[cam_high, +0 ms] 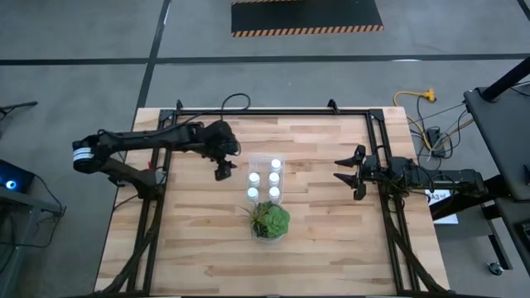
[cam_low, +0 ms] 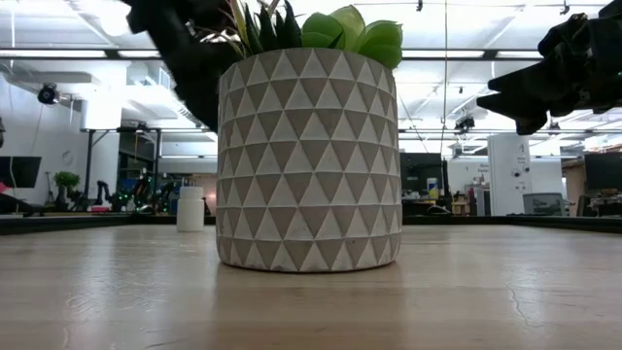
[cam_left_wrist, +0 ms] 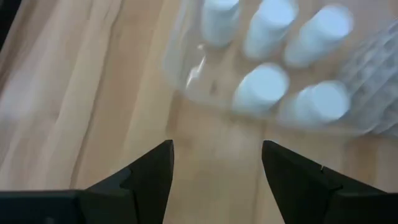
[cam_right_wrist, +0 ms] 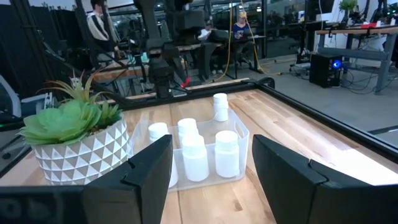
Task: Pick and place pill bottles into a basket
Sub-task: Put the white pill bottle into the transparent bin
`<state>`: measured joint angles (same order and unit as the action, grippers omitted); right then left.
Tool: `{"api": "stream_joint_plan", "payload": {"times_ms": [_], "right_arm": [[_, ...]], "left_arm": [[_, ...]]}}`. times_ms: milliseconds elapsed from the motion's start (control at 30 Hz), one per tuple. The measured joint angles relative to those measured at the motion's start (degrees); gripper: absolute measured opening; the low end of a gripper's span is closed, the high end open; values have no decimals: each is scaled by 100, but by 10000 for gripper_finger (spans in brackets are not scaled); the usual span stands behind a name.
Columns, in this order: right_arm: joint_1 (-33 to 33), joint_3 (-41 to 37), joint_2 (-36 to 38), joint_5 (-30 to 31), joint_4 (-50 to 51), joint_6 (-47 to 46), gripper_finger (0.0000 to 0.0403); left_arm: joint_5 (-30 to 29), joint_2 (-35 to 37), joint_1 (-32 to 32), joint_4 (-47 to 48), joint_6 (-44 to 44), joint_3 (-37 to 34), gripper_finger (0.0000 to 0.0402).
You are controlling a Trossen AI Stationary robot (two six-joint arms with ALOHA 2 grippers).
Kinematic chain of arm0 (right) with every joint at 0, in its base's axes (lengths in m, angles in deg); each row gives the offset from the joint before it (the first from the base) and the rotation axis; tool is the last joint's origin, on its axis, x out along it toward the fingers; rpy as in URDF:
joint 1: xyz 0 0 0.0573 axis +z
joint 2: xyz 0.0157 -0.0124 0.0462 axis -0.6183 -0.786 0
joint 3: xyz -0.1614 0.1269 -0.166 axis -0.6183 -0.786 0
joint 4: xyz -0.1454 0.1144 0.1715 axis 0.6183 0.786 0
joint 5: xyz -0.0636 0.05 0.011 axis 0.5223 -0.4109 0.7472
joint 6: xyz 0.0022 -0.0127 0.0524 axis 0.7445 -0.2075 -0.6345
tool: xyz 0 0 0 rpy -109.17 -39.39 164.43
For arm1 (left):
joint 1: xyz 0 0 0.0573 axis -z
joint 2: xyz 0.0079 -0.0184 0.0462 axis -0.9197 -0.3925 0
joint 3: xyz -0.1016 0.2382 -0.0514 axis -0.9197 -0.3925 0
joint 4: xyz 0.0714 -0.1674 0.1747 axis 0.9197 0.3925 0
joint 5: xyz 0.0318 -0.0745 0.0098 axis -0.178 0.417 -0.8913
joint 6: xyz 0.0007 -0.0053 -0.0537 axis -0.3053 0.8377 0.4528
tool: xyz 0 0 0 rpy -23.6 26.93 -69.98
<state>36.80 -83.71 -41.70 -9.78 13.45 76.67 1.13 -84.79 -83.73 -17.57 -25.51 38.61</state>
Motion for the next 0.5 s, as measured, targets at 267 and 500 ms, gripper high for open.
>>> {"api": "stream_joint_plan", "payload": {"times_ms": [267, 500], "right_arm": [[1, 0, 0, 0, -1, 0, 210], [0, 0, 0, -2, -1, 0, 210]], "left_arm": [[-295, 331, -434, -161, -7, -428, 226], [-229, 507, -968, -251, -405, -478, 226]]}}
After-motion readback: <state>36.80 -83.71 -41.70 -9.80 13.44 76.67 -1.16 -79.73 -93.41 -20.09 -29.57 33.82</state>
